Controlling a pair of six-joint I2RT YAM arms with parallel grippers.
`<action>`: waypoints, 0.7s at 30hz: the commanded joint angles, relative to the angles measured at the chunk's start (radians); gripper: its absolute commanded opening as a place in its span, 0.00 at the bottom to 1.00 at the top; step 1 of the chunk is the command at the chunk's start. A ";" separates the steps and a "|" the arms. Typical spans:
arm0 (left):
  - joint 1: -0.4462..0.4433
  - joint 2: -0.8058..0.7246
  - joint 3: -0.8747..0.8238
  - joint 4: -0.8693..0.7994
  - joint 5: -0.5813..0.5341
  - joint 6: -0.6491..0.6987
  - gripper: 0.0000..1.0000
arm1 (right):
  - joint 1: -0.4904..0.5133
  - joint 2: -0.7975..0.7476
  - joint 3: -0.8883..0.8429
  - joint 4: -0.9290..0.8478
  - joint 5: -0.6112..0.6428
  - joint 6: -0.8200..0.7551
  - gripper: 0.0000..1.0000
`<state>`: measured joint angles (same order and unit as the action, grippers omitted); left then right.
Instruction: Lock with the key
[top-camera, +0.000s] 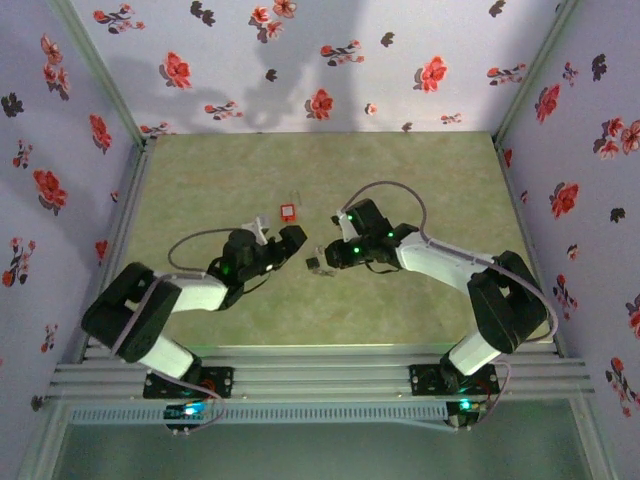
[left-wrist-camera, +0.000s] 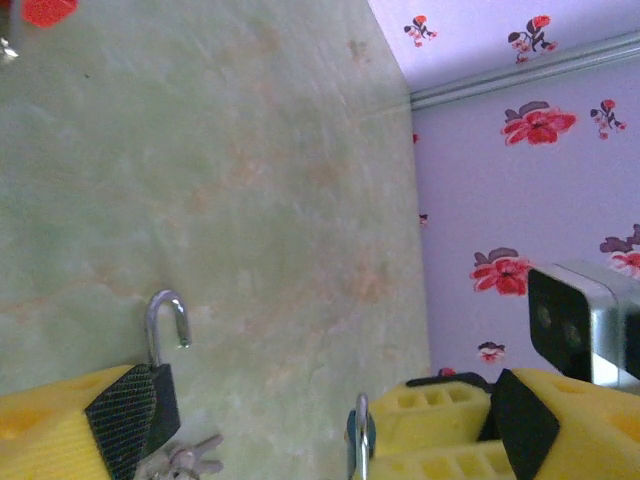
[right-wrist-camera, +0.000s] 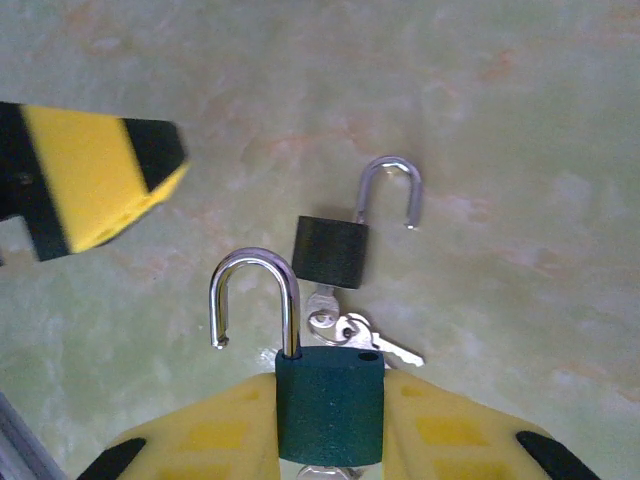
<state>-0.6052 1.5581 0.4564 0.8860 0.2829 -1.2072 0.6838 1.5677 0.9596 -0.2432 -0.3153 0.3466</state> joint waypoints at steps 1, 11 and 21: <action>-0.011 0.069 0.025 0.186 0.037 -0.080 0.88 | 0.014 -0.022 -0.009 0.025 -0.029 -0.030 0.26; -0.034 0.139 0.050 0.225 0.057 -0.095 0.77 | 0.036 -0.010 -0.001 0.025 -0.043 -0.043 0.25; -0.040 0.155 0.047 0.223 0.098 -0.080 0.61 | 0.038 -0.015 -0.003 0.030 -0.035 -0.045 0.25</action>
<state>-0.6369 1.6951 0.4911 1.0760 0.3508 -1.3029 0.7147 1.5677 0.9596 -0.2348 -0.3412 0.3210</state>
